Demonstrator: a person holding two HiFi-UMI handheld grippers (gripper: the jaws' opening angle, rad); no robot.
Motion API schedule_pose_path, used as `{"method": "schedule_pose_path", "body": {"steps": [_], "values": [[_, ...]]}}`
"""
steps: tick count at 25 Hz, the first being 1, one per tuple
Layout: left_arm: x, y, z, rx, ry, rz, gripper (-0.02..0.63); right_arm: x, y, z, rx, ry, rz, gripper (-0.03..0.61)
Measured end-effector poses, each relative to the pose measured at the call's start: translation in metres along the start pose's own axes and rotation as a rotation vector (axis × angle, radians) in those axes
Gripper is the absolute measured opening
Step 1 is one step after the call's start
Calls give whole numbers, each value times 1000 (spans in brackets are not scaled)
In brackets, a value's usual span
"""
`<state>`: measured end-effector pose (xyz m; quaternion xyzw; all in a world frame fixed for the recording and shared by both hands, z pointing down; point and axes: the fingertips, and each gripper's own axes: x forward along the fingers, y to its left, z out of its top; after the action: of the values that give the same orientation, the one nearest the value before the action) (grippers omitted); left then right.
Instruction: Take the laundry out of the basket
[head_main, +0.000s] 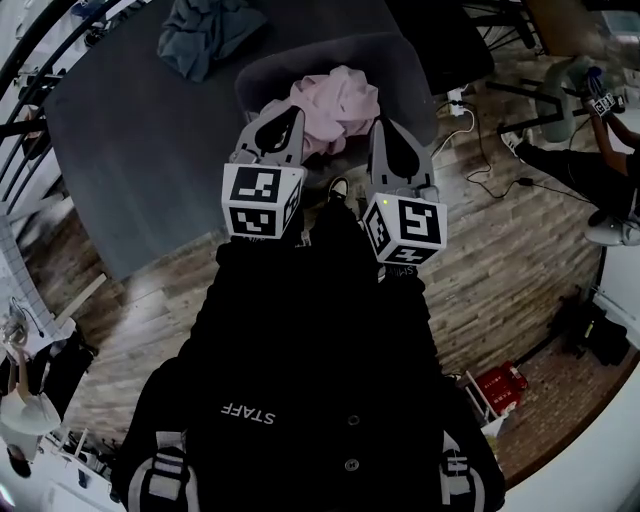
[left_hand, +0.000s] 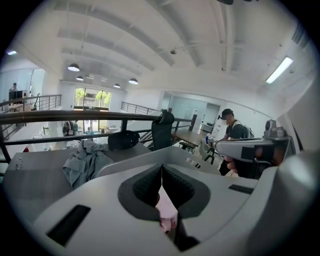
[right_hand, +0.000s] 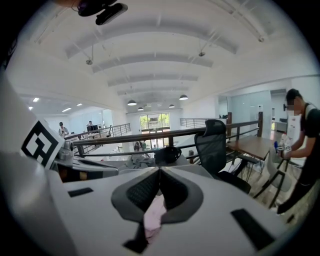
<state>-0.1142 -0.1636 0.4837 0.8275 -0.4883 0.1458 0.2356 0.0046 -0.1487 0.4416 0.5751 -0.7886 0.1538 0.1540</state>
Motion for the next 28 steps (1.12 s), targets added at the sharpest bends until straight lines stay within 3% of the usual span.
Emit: {"method": "schedule_pose_path", "body": {"steps": [7,11,17,21,28], "values": [[16,-13,6,16,-16,39,6,13,-24,-2,-12,10,81,15],[38,-7,-8,43,70,90,6,22,-48,-3,2,29,101,15],[75,-4,-41,118,258,57,6,40,-70,-16,22,85,125,15],[92,2,-51,116,306,46,11,51,-79,-23,29,113,134,15],[110,10,-74,117,399,2,77,74,-85,-45,62,196,145,15]]}}
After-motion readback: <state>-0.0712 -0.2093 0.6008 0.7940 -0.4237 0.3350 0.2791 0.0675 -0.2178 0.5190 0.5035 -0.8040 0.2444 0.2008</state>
